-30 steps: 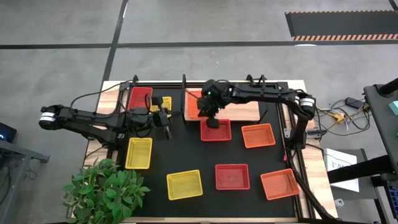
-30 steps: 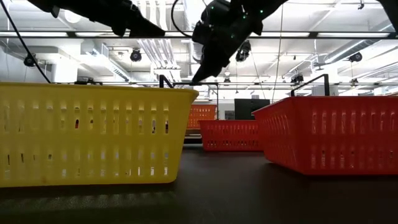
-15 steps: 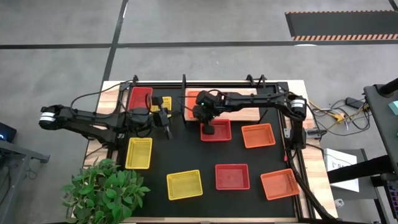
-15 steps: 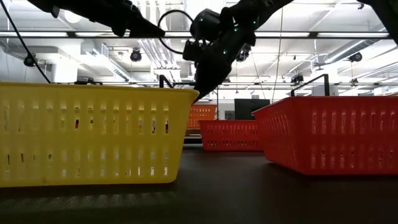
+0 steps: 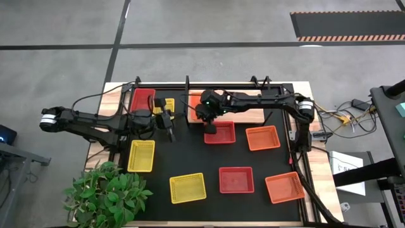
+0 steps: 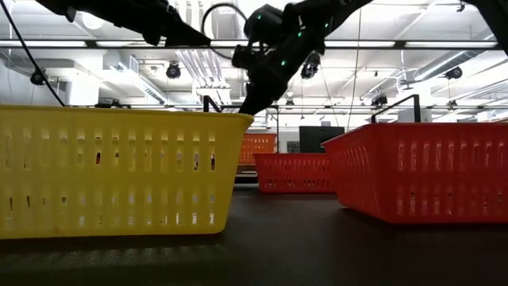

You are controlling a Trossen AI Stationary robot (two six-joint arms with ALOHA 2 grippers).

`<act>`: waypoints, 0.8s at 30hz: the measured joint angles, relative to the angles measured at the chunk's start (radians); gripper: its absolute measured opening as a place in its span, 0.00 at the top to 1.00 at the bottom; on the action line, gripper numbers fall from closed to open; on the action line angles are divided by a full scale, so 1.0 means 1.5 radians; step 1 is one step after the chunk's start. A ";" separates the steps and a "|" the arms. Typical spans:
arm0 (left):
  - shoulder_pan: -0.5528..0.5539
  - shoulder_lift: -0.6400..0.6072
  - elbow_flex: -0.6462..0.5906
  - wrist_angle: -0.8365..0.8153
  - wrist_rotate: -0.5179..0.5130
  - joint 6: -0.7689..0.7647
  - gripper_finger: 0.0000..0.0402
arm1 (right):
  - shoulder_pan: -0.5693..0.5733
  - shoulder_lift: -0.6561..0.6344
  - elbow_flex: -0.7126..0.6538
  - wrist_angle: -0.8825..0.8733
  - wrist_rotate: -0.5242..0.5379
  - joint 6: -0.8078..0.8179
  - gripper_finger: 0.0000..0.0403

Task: Stack baskets on shelf by color
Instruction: Put the top left orange basket on the shelf

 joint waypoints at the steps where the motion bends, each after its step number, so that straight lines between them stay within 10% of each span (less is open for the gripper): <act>1: 0.000 0.002 0.000 0.000 0.000 0.000 1.00 | 0.000 -0.014 0.000 -0.023 0.000 0.000 0.98; 14: 0.000 0.007 0.002 0.002 0.000 0.000 1.00 | -0.051 -0.051 -0.029 -0.223 0.052 0.085 0.98; 24: 0.000 0.009 0.005 0.004 0.000 0.000 1.00 | -0.057 -0.037 -0.079 -0.120 0.084 0.092 0.98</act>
